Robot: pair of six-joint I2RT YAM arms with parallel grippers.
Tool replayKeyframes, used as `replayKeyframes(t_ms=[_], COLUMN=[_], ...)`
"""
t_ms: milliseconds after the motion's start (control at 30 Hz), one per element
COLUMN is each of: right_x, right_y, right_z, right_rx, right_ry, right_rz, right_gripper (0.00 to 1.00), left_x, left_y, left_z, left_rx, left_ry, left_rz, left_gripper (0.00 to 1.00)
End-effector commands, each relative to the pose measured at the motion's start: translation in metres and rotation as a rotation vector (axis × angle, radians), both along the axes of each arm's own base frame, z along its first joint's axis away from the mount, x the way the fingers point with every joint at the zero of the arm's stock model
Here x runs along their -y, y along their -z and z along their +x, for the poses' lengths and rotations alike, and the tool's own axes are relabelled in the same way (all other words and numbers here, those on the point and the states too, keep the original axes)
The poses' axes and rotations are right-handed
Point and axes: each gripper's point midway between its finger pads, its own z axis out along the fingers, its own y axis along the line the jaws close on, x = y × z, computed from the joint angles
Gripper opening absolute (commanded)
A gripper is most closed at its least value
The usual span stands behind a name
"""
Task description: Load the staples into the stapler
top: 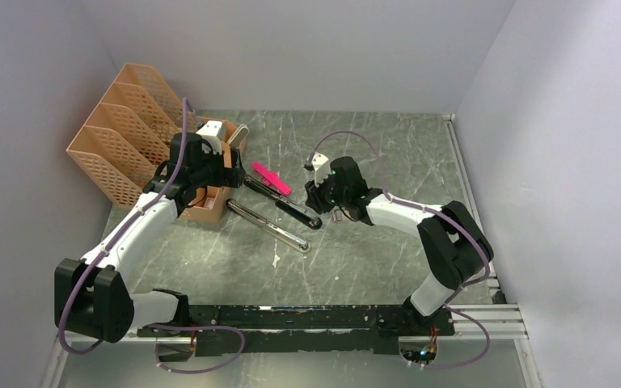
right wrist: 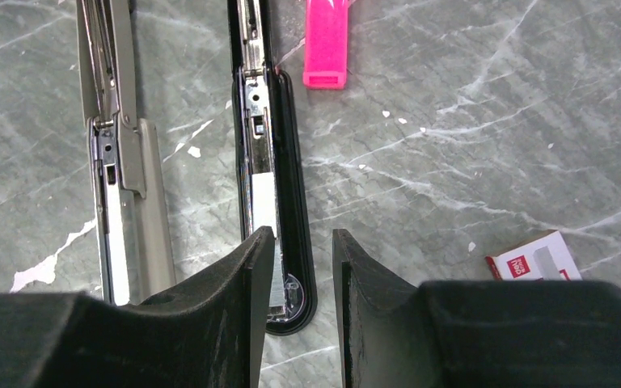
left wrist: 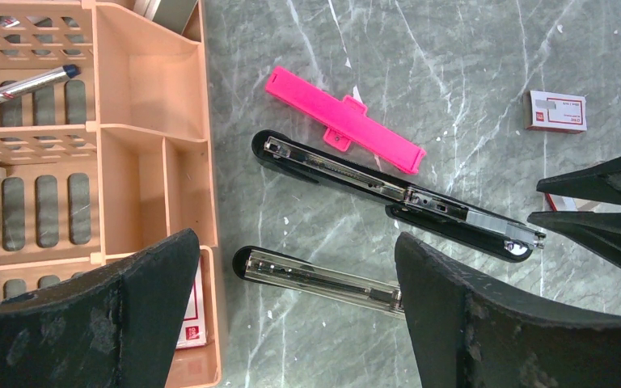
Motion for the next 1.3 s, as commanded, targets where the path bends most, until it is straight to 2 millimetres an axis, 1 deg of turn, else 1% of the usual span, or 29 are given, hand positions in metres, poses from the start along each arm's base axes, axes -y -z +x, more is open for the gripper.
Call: replayKeyframes(t_ms=[0, 133, 333, 733, 1267], right_x=[0.002, 0.002, 0.001, -0.003, -0.010], right_y=[0.009, 0.017, 0.022, 0.026, 0.025], right_z=[-0.007, -0.008, -0.008, -0.005, 0.000], right_rx=[-0.028, -0.050, -0.067, -0.079, -0.076], right_ry=[-0.031, -0.037, -0.044, -0.047, -0.058], right_rz=[-0.018, -0.036, -0.045, -0.042, -0.026], right_gripper=[0.36, 0.36, 0.36, 0.36, 0.36], left_x=[0.001, 0.001, 0.001, 0.001, 0.001], left_y=[-0.002, -0.002, -0.002, -0.002, -0.003], left_z=[0.005, 0.005, 0.005, 0.005, 0.004], left_rx=[0.021, 0.020, 0.021, 0.023, 0.026], left_ry=[0.004, 0.003, 0.005, 0.006, 0.006], left_rz=[-0.021, -0.021, -0.022, -0.021, -0.022], left_gripper=[0.95, 0.95, 0.95, 0.95, 0.95])
